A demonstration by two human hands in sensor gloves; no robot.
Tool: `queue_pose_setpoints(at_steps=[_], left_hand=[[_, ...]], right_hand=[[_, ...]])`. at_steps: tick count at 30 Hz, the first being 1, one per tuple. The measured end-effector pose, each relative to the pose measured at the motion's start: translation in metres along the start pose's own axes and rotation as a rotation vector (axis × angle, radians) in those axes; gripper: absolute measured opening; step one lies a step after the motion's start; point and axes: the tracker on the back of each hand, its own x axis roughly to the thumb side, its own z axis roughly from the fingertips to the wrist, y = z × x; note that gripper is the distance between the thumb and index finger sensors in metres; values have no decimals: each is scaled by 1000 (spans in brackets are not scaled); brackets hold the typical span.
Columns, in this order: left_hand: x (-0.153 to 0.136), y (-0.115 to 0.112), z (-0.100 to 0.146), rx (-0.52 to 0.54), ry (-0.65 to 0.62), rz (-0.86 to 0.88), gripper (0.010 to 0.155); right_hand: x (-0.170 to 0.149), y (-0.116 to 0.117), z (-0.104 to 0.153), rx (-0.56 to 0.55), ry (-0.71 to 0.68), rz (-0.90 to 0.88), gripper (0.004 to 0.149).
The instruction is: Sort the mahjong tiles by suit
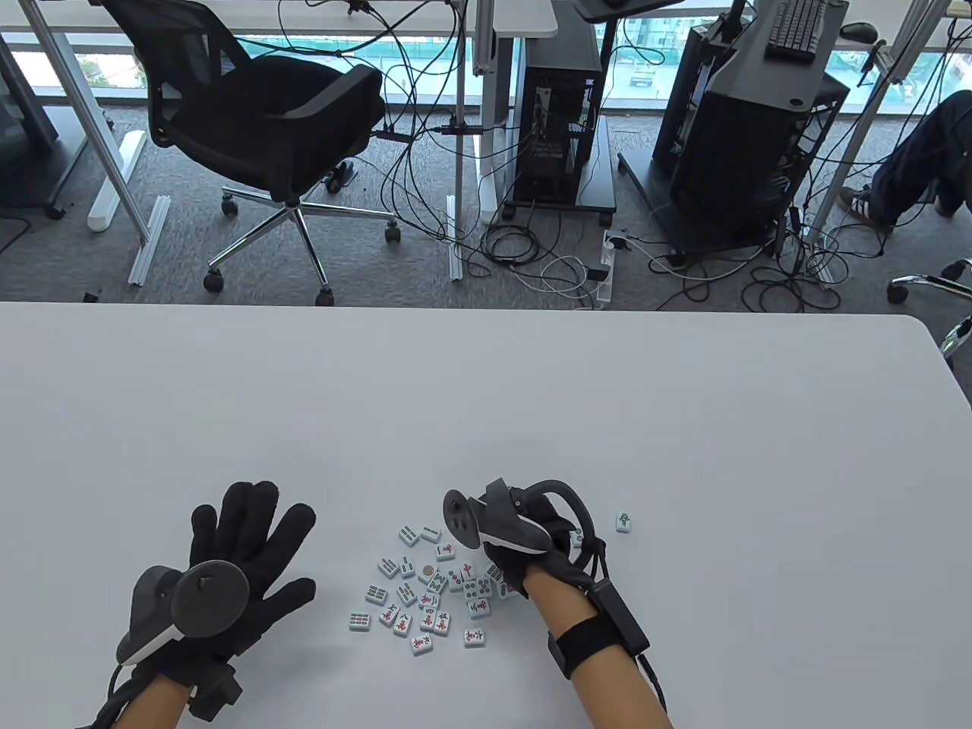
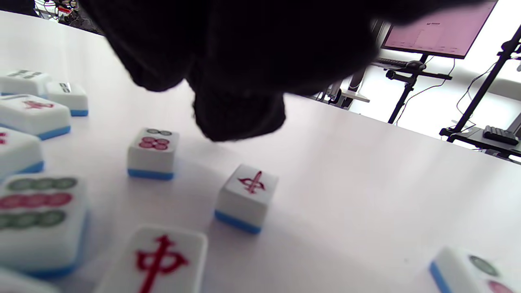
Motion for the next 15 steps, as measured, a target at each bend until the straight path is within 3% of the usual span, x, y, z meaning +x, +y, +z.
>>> queue_pose_setpoints(at_steps=[7,9,15], left_hand=[[-1,1,0,4,9,-5,78],[-2,1,1,6,13,-4,78],[-3,1,1,12,16,-3,78]], right_hand=[[9,9,0,87,-52,100,62],[10,15,-3,140,-63,81,62],[12,19,-4,120,-84,142,58]])
